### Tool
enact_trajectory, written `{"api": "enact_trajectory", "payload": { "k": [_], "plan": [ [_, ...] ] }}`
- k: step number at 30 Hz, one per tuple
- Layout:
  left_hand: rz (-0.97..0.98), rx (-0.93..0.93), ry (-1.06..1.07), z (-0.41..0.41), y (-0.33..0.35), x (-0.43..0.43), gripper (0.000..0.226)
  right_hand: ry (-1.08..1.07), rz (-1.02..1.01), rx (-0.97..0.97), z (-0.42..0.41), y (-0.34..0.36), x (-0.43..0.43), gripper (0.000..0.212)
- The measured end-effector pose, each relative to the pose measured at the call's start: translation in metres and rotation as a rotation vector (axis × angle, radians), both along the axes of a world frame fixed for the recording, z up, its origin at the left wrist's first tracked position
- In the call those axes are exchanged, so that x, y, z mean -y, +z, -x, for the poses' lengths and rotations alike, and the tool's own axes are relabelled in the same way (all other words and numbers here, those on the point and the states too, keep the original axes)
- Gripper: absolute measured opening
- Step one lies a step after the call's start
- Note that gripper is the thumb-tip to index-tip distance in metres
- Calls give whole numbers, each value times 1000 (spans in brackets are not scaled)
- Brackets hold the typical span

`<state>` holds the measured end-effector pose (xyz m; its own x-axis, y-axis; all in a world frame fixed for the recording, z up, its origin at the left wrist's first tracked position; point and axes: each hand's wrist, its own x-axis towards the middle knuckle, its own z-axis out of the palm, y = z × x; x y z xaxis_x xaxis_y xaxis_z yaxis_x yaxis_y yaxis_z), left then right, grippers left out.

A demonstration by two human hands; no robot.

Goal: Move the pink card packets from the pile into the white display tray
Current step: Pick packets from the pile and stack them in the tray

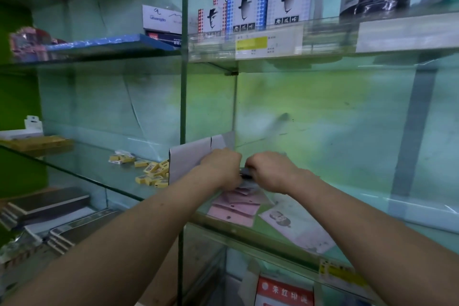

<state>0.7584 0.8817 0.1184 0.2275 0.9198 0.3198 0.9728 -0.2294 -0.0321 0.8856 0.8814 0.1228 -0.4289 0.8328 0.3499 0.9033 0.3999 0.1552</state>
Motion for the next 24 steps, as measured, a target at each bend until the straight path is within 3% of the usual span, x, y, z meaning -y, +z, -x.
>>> {"api": "enact_trajectory", "payload": {
  "k": [6,9,12,14,16,17,19,20,24],
  "plan": [
    [-173,229,-38,-6,10,0,18,113,-252,-311,-23,6,0,23],
    [-266,405,-102,-9,14,-5,16,135,-129,-737,-29,7,0,40],
    [-187,730,-205,-11,17,-8,13,135,114,-1088,-36,18,4,64],
    [-105,906,-263,-12,20,-8,9,117,216,-1055,-40,20,5,45],
    [-89,933,-288,-14,23,-8,9,53,159,-906,-42,17,2,12],
    [-83,906,-258,-15,23,-8,23,11,100,-846,-43,15,0,6],
    [-7,876,-155,-17,20,-9,60,-80,16,-749,-46,13,-3,9],
    [51,878,-141,-17,16,-11,67,-120,-10,-704,-47,12,-3,9],
    [266,714,-103,-20,0,-16,63,-176,-29,-609,-48,9,-2,16]
  ]
}}
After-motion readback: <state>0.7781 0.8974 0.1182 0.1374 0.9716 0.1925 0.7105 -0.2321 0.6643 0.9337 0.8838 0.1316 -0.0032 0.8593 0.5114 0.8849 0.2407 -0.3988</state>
